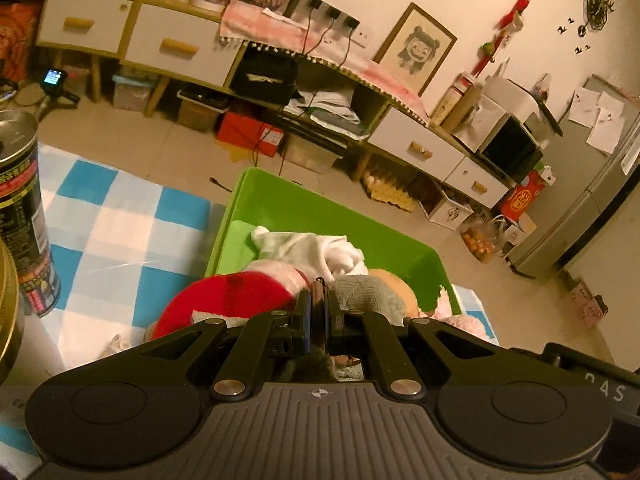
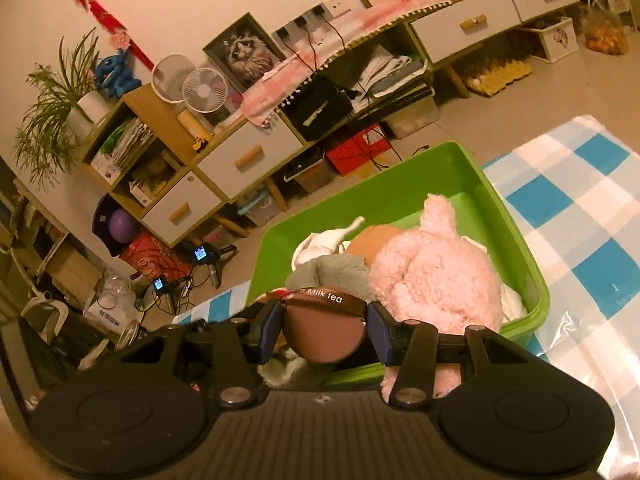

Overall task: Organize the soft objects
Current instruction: 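Carry both brown coasters into the green bin and open both tools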

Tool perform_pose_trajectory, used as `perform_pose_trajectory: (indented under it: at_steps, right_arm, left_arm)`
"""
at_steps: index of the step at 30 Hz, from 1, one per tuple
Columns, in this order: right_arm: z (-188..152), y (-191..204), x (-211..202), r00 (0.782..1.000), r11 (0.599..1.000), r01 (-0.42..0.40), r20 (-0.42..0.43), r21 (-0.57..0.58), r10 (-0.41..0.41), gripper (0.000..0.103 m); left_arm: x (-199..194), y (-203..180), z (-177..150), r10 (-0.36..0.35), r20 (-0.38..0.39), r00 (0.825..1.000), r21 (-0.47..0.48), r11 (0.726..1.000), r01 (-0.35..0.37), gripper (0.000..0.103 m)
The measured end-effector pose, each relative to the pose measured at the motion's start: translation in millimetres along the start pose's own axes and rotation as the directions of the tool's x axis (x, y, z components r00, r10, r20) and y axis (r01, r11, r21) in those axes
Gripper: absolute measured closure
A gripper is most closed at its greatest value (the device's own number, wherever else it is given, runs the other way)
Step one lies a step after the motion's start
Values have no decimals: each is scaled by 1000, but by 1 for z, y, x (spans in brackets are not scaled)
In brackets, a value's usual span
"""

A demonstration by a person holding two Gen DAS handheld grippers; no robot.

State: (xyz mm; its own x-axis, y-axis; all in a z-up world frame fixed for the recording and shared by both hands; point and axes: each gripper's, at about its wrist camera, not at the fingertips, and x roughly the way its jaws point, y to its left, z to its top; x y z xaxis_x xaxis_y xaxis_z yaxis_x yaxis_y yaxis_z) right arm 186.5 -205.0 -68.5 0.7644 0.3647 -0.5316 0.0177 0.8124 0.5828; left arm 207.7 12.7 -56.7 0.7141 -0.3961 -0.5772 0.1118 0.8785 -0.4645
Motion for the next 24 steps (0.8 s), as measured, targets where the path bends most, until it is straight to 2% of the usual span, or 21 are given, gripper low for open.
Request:
perform_pose_trajectory:
  at_steps: [9,11,14,16,24]
  right_arm:
    - [4,0,-5,1000,1000,-6,9,4,6,84]
    - [5,0,-11,1000,1000,-15,18,13,15,75]
    - [6,0,-20,999,999,-40,36,34,39,64]
    - [6,-1,-26,998,998,-47,44,43,45,61]
    - [2,-4,-47,998,999,-27,56,47,25,56]
  left_arm:
    - [-6,-5,3,-2,15,1000,0,1000,2,95]
    - [-11,-7,4,-4,22,1000,1,1000,3,88]
    - [-18,-9,4,-16,26,1000,9,1000,16,63]
    - [-25,-11,3,-19,38,999,15,1000,18,48]
    - [-52,-21,-1,-15,53,998,75,997,11,24]
